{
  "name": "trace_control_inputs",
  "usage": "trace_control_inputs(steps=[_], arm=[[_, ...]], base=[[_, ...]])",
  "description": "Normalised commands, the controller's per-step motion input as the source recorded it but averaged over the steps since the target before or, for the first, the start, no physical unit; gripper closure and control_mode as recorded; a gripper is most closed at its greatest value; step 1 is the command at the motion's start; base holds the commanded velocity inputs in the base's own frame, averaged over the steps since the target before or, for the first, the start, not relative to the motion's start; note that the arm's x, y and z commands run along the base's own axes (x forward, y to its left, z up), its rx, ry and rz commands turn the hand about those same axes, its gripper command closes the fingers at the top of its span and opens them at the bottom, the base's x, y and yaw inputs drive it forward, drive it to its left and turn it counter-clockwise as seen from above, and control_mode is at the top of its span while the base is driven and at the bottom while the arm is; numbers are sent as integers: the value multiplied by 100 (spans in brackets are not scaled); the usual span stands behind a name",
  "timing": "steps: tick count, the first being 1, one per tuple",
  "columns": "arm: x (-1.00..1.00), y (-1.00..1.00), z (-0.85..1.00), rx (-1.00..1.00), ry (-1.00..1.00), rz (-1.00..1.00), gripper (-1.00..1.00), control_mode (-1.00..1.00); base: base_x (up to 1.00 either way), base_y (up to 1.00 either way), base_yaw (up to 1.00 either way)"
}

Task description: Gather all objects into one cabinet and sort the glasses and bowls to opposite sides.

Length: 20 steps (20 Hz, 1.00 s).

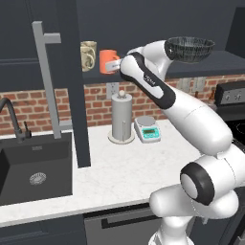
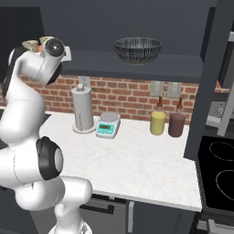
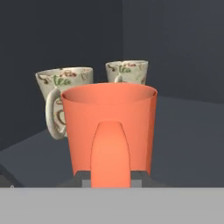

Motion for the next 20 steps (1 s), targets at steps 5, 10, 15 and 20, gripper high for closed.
trace_control_inputs(steps=[5, 10, 15, 20], arm=[[40, 14, 0, 0, 0, 0, 100, -100], [36, 17, 0, 0, 0, 0, 100, -100], [24, 12, 0, 0, 1, 0, 100, -100], [9, 1, 0, 0, 0, 0, 100, -100]], base=[[0, 0, 0], [0, 0, 0], [0, 0, 0], [0, 0, 0]])
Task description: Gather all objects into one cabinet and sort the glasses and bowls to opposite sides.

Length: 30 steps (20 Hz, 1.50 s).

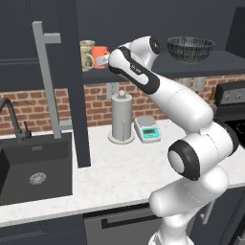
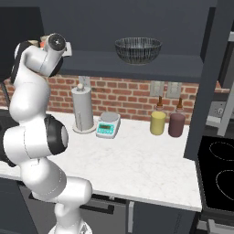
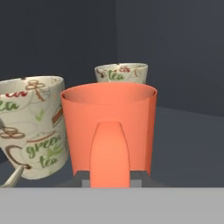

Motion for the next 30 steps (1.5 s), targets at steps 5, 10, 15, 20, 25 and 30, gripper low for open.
trace_control_inputs(steps=[5, 10, 15, 20, 25, 30], arm=[[0, 0, 0, 0, 0, 0, -100, -100], [0, 0, 0, 0, 0, 0, -100, -100], [-8, 0, 0, 0, -1, 0, -100, -100], [-47, -25, 1, 0, -7, -2, -100, -100], [-85, -66, 11, 0, -10, -12, -100, -100], [-95, -88, 9, 4, -4, -21, -100, -100]], base=[[0, 0, 0], [0, 0, 0], [0, 0, 0], [0, 0, 0], [0, 0, 0], [0, 0, 0]])
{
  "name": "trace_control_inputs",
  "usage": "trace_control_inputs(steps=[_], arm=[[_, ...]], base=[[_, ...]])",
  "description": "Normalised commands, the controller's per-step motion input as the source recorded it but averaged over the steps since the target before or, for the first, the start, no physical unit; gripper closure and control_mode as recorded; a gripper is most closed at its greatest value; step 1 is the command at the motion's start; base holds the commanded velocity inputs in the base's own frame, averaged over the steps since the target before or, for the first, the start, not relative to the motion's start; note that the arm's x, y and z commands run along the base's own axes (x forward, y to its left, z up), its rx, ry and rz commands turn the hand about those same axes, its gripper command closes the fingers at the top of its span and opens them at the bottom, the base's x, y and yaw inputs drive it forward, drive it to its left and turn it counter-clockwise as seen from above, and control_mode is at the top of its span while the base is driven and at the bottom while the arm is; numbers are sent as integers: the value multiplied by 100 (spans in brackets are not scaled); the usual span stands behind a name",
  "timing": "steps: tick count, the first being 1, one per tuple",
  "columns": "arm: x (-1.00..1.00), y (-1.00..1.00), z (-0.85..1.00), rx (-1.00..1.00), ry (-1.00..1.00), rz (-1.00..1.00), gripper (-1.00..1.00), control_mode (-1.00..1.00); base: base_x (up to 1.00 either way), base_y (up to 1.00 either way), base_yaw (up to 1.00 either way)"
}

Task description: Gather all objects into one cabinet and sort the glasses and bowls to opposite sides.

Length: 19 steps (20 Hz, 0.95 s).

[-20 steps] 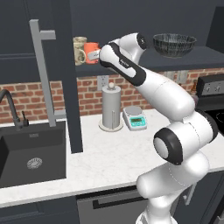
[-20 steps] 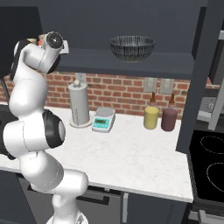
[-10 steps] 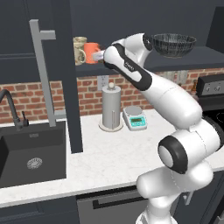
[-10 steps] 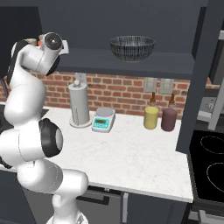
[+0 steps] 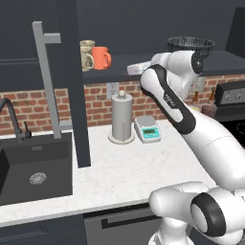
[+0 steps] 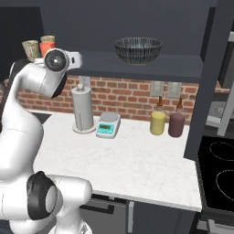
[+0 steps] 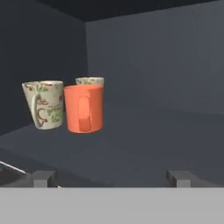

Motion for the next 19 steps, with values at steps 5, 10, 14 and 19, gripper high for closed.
trace_control_inputs(steps=[5, 10, 14, 19], arm=[[-52, -77, 42, 0, 0, -24, -100, -100], [-49, -65, 59, 0, 0, -23, -100, -100], [-75, -58, 34, 0, 2, -25, -100, -100], [-99, -40, 0, -1, 0, -21, -100, -100]], base=[[0, 0, 0], [0, 0, 0], [0, 0, 0], [0, 0, 0]])
